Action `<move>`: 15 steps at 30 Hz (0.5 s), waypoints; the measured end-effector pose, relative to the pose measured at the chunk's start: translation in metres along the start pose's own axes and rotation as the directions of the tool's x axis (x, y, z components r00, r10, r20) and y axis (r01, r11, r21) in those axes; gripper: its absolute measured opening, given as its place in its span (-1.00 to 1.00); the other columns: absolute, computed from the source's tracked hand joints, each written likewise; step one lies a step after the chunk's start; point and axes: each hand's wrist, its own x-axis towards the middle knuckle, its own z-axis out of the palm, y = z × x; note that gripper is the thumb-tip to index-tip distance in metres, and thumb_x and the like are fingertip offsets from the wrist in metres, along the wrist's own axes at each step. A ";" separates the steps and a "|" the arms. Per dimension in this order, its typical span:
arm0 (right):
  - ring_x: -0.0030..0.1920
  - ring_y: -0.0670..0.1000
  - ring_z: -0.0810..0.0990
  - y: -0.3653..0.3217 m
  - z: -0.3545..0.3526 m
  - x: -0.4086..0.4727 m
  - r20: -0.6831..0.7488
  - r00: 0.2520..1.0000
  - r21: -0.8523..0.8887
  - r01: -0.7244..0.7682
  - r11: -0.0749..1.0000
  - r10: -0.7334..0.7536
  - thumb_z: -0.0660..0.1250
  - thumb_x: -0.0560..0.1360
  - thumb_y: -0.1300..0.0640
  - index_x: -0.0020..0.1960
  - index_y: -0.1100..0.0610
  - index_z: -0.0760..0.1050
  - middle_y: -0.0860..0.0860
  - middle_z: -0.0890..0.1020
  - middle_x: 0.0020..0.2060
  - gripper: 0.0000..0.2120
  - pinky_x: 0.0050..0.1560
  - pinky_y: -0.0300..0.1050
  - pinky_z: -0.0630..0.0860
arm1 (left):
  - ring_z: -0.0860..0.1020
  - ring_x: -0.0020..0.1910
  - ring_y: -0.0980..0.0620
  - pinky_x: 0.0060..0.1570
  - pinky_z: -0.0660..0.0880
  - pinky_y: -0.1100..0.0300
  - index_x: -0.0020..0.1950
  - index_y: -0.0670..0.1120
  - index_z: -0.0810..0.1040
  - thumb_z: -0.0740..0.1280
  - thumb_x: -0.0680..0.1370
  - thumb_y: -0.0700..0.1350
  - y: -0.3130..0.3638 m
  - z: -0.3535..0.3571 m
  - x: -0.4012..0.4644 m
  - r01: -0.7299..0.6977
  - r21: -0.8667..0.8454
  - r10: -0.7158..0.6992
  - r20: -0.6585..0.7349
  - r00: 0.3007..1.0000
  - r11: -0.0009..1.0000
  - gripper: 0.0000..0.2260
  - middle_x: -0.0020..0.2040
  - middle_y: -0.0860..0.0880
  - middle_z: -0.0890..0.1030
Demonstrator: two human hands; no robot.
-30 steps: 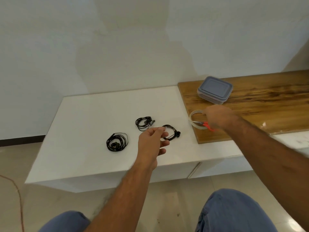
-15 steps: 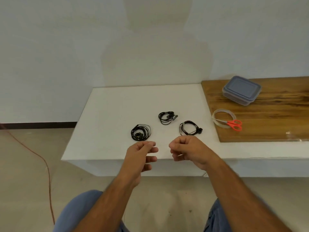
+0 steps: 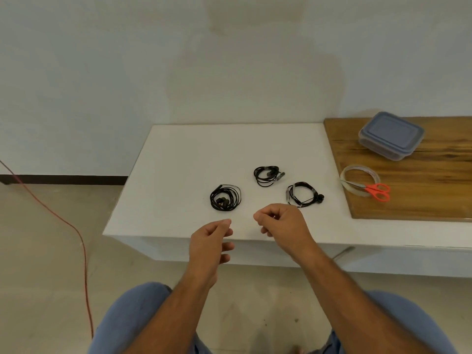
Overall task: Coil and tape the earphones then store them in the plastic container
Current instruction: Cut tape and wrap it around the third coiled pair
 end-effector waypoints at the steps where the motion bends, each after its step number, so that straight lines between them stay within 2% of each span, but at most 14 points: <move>1: -0.34 -0.05 0.62 0.000 0.001 0.003 -0.016 0.999 -0.036 0.031 0.999 -0.031 0.41 0.48 0.14 -0.27 0.05 0.64 -0.06 0.65 -0.39 -0.85 -0.25 -0.12 0.56 | 0.56 -0.34 0.07 -0.46 0.45 0.24 0.03 -0.05 0.64 0.39 0.55 -0.04 0.000 0.000 0.002 -0.019 0.023 0.019 -0.005 1.000 1.000 -0.87 -0.06 -0.05 0.66; 4: -0.31 -0.03 0.62 0.000 0.002 0.009 -0.042 0.995 -0.121 0.085 0.989 -0.091 0.41 0.47 0.10 -0.29 0.03 0.63 -0.07 0.65 -0.38 -0.84 -0.21 -0.05 0.57 | 0.56 -0.34 0.06 -0.46 0.46 0.23 0.04 -0.04 0.64 0.38 0.56 -0.03 -0.001 -0.003 0.008 -0.074 0.072 0.075 -0.007 0.997 0.995 -0.87 -0.07 -0.05 0.66; 8: -0.37 -0.16 0.55 -0.002 0.002 0.011 -0.057 0.989 -0.174 0.128 0.976 -0.140 0.40 0.47 0.12 -0.30 0.07 0.62 -0.13 0.62 -0.43 -0.82 -0.25 -0.16 0.53 | 0.57 -0.37 0.11 -0.45 0.47 0.23 0.06 0.00 0.63 0.35 0.57 0.00 -0.003 -0.004 0.013 -0.173 0.203 0.175 0.007 0.984 0.964 -0.86 -0.09 0.00 0.66; 12: -0.32 -0.02 0.63 -0.007 -0.010 0.017 -0.149 0.981 -0.106 0.106 0.989 -0.121 0.37 0.45 0.18 -0.32 0.09 0.60 -0.09 0.63 -0.42 -0.83 -0.21 -0.11 0.55 | 0.57 -0.40 0.16 -0.42 0.49 0.21 0.16 0.06 0.57 0.30 0.60 0.00 -0.008 -0.015 0.021 -0.225 0.342 0.247 -0.019 0.969 0.912 -0.84 -0.09 0.04 0.65; 13: -0.31 0.00 0.63 -0.008 -0.016 0.019 -0.174 0.977 -0.104 0.108 0.989 -0.125 0.37 0.44 0.19 -0.32 0.08 0.59 -0.10 0.62 -0.42 -0.83 -0.19 -0.08 0.56 | 0.58 -0.40 0.17 -0.39 0.50 0.19 0.17 0.05 0.58 0.30 0.60 -0.01 -0.007 -0.020 0.025 -0.247 0.384 0.277 -0.026 0.960 0.890 -0.83 -0.08 0.06 0.65; 15: -0.29 0.05 0.64 -0.008 -0.029 0.023 -0.207 0.971 -0.096 0.099 0.990 -0.118 0.36 0.42 0.19 -0.34 0.07 0.57 -0.12 0.60 -0.44 -0.84 -0.19 -0.03 0.57 | 0.60 -0.38 0.19 -0.29 0.51 0.19 0.18 0.05 0.60 0.33 0.58 -0.02 -0.001 -0.025 0.033 -0.331 0.536 0.390 0.004 0.921 0.777 -0.81 -0.05 0.11 0.65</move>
